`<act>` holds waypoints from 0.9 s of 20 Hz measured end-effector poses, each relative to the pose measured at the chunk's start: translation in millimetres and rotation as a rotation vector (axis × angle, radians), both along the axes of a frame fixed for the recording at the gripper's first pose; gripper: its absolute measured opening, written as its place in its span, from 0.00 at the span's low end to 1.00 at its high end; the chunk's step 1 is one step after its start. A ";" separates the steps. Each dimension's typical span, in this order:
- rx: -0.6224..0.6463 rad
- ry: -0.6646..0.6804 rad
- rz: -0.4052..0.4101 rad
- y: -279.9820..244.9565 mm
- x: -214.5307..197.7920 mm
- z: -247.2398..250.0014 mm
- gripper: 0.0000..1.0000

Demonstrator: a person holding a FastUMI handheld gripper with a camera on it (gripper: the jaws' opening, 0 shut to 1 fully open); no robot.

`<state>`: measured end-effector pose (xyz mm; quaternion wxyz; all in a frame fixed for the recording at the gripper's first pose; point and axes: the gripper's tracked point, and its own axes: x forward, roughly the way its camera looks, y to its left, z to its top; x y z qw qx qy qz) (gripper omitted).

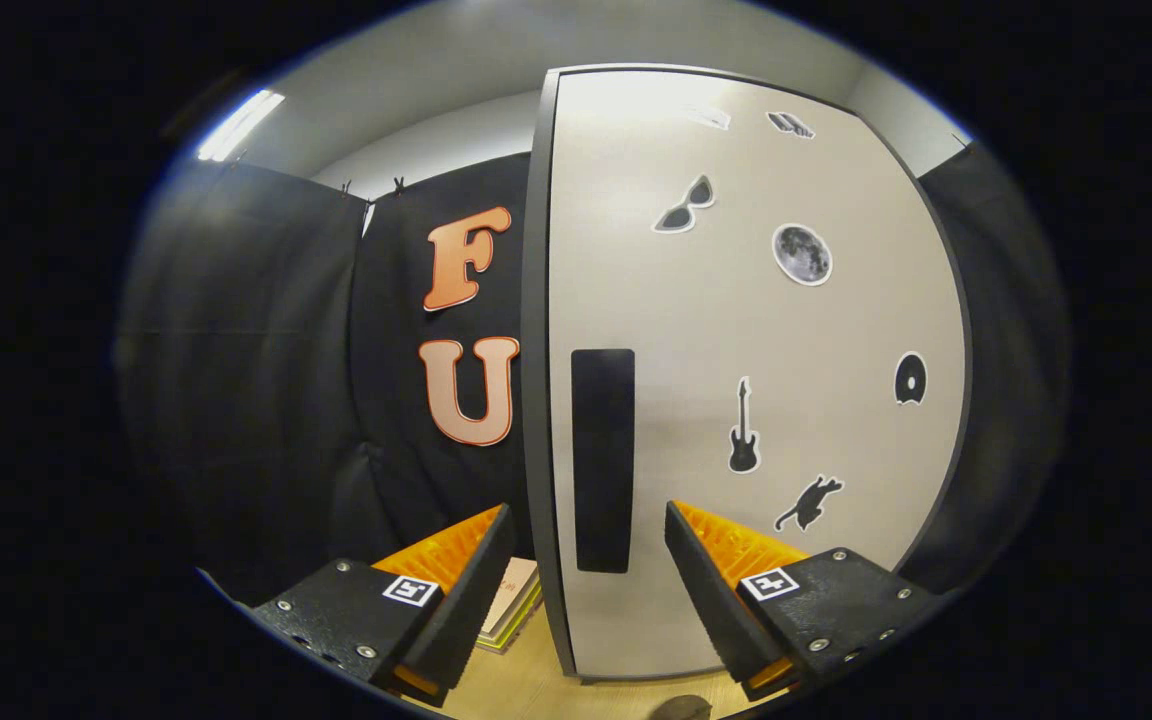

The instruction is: Open the shoe cabinet door, grab the shoes and put them into the shoe cabinet, then close the shoe cabinet door.

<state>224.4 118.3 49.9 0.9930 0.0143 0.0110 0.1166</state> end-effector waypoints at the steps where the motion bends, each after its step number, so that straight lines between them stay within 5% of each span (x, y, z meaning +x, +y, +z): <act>1: 0.003 -0.008 0.013 3.8 3.7 2.1 0.93; 8: -0.016 -0.016 -0.012 5.7 20.5 4.7 0.72; 12: 0.016 0.011 -0.056 -3.2 27.5 1.5 0.38; 18: 0.007 0.032 -0.091 -6.9 21.8 0.9 0.31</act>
